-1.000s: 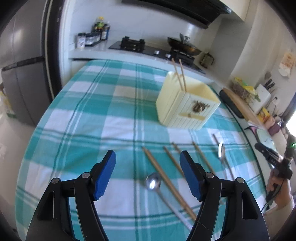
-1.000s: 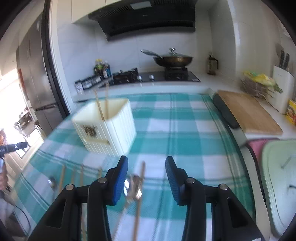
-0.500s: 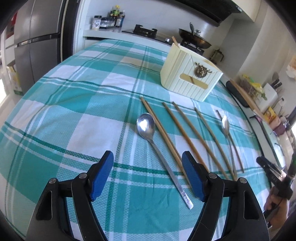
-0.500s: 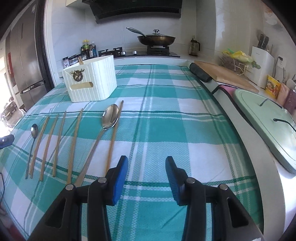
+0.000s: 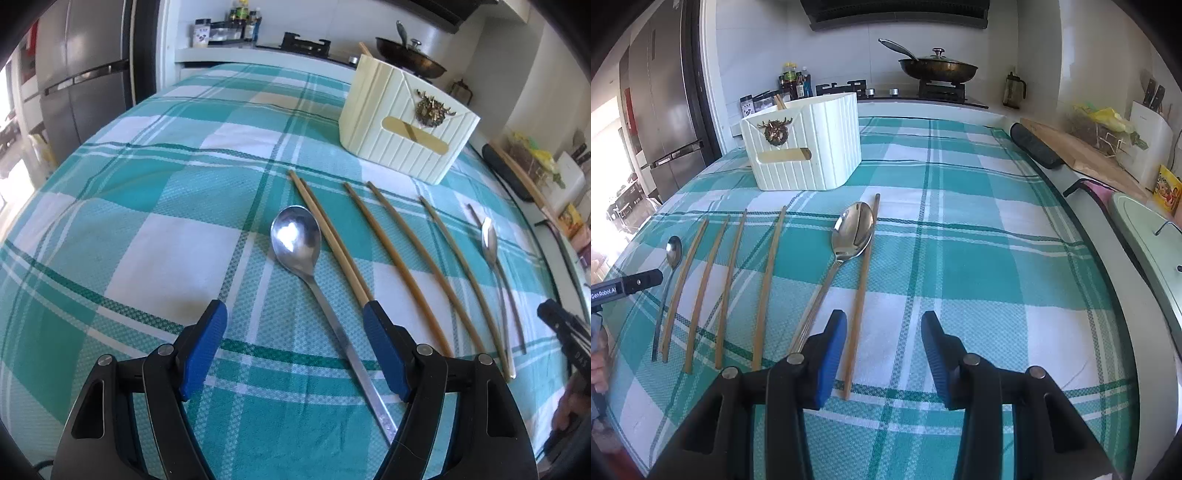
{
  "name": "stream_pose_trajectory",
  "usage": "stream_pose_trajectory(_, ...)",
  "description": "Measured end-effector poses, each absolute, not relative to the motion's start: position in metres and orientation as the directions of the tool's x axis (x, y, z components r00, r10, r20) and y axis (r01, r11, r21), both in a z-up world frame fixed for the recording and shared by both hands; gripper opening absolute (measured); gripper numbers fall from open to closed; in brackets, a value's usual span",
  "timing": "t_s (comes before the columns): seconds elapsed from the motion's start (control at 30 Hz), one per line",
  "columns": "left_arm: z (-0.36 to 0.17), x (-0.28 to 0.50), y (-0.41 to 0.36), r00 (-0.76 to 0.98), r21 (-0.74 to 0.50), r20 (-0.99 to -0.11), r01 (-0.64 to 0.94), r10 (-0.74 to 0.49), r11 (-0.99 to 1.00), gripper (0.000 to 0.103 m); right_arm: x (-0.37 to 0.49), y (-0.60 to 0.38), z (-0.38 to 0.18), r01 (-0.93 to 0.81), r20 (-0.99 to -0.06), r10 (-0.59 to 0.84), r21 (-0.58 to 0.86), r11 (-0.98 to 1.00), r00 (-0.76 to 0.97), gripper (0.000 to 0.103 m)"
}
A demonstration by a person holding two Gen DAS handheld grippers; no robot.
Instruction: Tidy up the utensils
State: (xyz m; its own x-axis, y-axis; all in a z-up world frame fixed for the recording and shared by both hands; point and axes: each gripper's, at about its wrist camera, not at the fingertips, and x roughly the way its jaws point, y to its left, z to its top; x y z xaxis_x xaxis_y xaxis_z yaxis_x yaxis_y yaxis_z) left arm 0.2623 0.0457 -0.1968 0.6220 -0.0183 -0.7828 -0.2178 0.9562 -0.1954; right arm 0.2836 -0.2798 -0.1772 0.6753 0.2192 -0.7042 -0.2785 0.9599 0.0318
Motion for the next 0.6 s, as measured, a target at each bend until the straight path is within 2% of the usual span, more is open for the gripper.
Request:
stream_pose_trajectory(0.33, -0.203, 0.265, 0.03, 0.596, -0.051, -0.8, -0.18, 0.067, 0.982, 0.078, 0.308, -0.254, -0.193, -0.324, -0.756, 0.214, 0.002, 0.946, 0.618, 0.041)
stream_pose_trajectory(0.37, -0.203, 0.264, 0.029, 0.594, -0.042, -0.801, -0.17, 0.068, 0.985, 0.078, 0.31, -0.25, -0.197, -0.33, -0.764, 0.205, -0.011, 0.944, 0.612, 0.028)
stream_pose_trajectory(0.4, -0.203, 0.262, 0.029, 0.594, -0.036, -0.802, -0.158, 0.066, 0.987, 0.075, 0.311, -0.248, -0.201, -0.337, -0.774, 0.197, -0.022, 0.941, 0.602, 0.01)
stream_pose_trajectory(0.43, -0.202, 0.26, 0.03, 0.597, -0.034, -0.8, -0.144, 0.06, 0.989, 0.072, 0.312, -0.247, -0.204, -0.335, -0.782, 0.188, -0.028, 0.942, 0.594, 0.007)
stream_pose_trajectory(0.5, -0.202, 0.256, 0.033, 0.599, -0.022, -0.799, -0.115, 0.052, 0.993, 0.064, 0.31, -0.251, -0.204, -0.304, -0.771, 0.17, -0.032, 0.952, 0.614, 0.006)
stream_pose_trajectory(0.6, -0.201, 0.25, 0.042, 0.596, -0.006, -0.801, -0.1, 0.055, 0.995, 0.062, 0.307, -0.267, -0.204, -0.233, -0.761, 0.128, -0.031, 0.972, 0.636, 0.006)
